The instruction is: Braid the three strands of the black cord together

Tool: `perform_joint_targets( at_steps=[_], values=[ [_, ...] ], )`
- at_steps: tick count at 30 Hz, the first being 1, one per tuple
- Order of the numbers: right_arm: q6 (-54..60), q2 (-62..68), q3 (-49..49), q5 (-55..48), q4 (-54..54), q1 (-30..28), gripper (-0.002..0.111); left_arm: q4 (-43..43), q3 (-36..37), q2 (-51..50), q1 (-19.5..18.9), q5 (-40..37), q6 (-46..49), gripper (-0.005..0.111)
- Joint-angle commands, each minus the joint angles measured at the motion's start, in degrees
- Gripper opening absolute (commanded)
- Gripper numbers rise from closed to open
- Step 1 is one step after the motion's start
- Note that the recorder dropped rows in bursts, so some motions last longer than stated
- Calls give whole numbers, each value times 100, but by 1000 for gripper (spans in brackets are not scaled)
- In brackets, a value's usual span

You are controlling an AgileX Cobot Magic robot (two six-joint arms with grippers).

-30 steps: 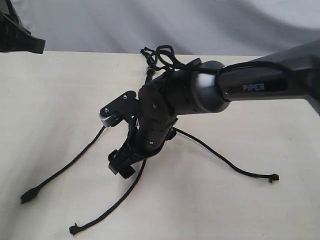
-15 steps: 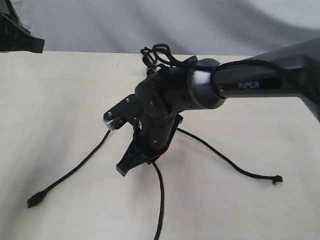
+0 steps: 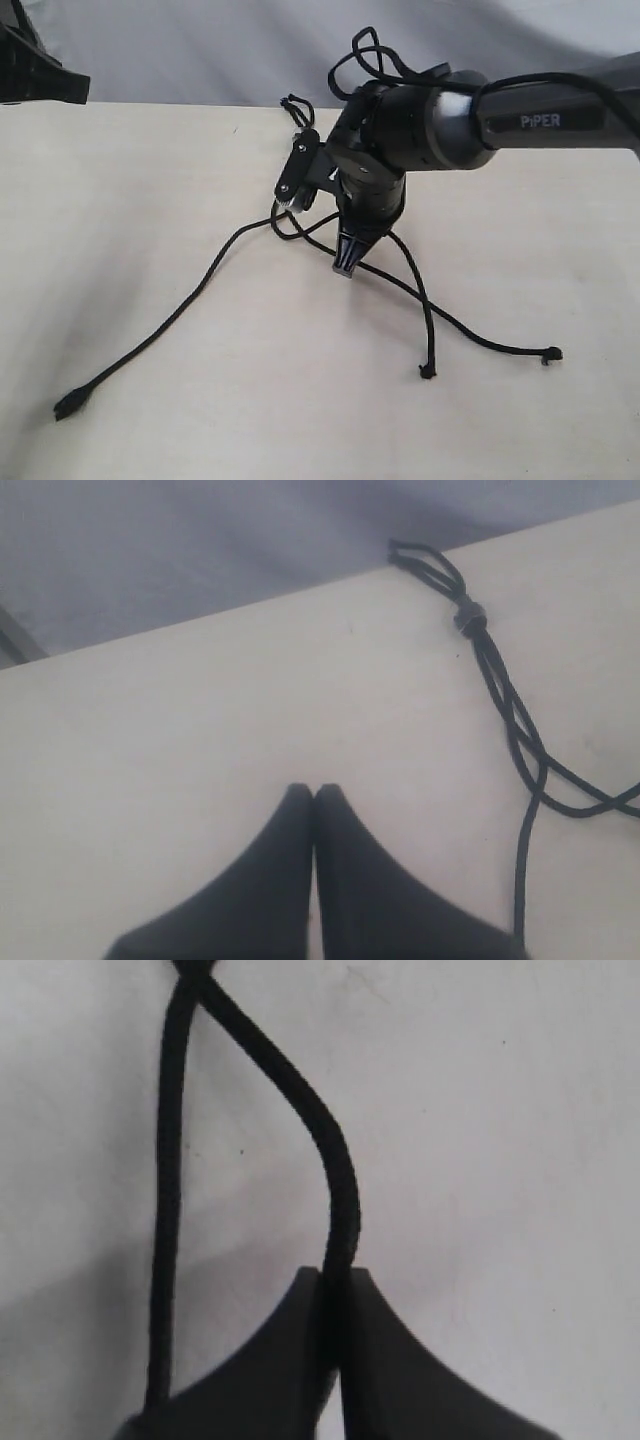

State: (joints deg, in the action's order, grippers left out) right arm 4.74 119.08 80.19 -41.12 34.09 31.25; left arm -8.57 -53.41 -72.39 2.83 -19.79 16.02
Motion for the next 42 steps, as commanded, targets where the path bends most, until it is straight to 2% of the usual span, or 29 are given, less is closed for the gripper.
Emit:
perform_joint_targets(
  at_steps=[1, 8, 13, 16, 19, 21, 24, 30, 37, 42],
  values=[
    [104, 270, 17, 364, 85, -182, 0, -91, 29, 34, -16, 30, -39, 0],
    [107, 586, 17, 303, 88, -171, 0, -91, 29, 34, -16, 30, -39, 0],
    [202, 611, 17, -167, -639, -27, 0, -89, 29, 34, -16, 41, -39, 0],
    [931, 599, 17, -778, -1442, 271, 0, -89, 29, 34, -16, 41, -39, 0],
    [2360, 542, 41, -1340, -2670, 679, 0, -89, 29, 34, -16, 41, -39, 0],
    [3208, 425, 41, -1399, -3250, 941, 0, -89, 29, 34, -16, 41, -39, 0],
    [3405, 150, 41, -1075, -3311, 1062, 0, -89, 29, 24, -16, 30, -39, 0],
    [3270, -474, 41, -544, -3211, 524, 0, -89, 29, 14, -16, 30, -39, 0],
    [3260, -480, 41, -727, -3211, -435, 0, -89, 29, 14, -16, 30, -39, 0],
    [3114, -334, 41, -737, -3305, -876, 0, -89, 29, 14, -16, 30, -39, 0]
  ],
)
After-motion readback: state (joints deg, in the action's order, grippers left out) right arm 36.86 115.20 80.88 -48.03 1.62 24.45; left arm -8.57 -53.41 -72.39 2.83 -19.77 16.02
